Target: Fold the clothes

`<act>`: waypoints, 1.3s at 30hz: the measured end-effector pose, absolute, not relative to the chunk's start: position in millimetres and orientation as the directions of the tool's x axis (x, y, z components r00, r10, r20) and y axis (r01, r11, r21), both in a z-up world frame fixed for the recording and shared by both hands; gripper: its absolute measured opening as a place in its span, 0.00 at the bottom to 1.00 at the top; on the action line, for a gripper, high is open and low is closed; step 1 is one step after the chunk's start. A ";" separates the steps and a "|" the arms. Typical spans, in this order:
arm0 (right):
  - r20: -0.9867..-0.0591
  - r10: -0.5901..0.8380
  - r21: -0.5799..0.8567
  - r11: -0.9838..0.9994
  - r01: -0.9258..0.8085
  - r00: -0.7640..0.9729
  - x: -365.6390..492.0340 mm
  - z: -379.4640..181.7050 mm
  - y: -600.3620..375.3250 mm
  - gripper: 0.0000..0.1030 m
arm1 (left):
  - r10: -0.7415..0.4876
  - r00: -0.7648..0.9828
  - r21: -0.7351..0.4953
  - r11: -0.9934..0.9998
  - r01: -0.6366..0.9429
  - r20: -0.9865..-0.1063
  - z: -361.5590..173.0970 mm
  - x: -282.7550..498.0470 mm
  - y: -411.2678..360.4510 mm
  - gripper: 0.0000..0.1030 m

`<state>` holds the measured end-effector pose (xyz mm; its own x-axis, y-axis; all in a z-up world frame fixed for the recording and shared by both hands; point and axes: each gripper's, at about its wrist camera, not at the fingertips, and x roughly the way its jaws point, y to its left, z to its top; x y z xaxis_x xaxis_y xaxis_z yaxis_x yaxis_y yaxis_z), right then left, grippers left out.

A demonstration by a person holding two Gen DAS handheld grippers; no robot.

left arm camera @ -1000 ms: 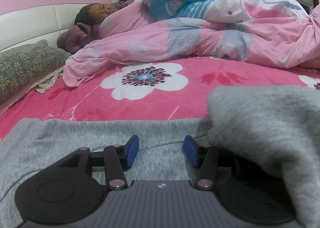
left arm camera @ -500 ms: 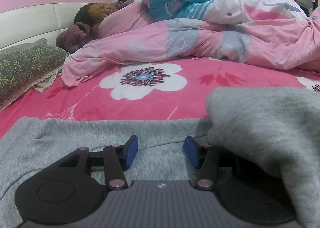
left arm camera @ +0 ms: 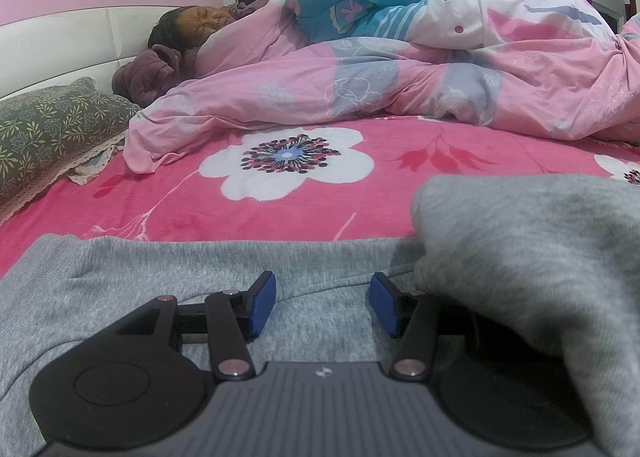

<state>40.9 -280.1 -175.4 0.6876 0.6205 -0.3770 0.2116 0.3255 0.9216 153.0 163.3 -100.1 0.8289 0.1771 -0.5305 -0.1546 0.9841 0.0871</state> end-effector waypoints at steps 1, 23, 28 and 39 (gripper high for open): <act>-0.378 0.619 0.920 0.332 0.207 0.689 42.1 -175.1 -278.1 0.05 | 0.177 0.829 0.087 0.984 -0.155 -0.531 -100.1 153.0 163.2 0.53; -0.515 0.611 0.814 0.569 0.118 0.602 12.6 -131.1 -281.2 0.06 | 0.176 0.830 0.084 0.984 -0.155 -0.530 -100.1 152.8 162.8 0.53; -0.520 0.483 0.610 0.787 -0.090 0.705 45.3 -81.7 -280.3 0.06 | 0.180 0.829 0.090 0.984 -0.156 -0.530 -100.2 152.8 162.4 0.53; -0.628 0.256 0.463 0.882 0.089 0.734 211.7 -127.4 -355.0 0.00 | 0.181 0.829 0.092 0.983 -0.157 -0.529 -100.7 153.3 161.5 0.54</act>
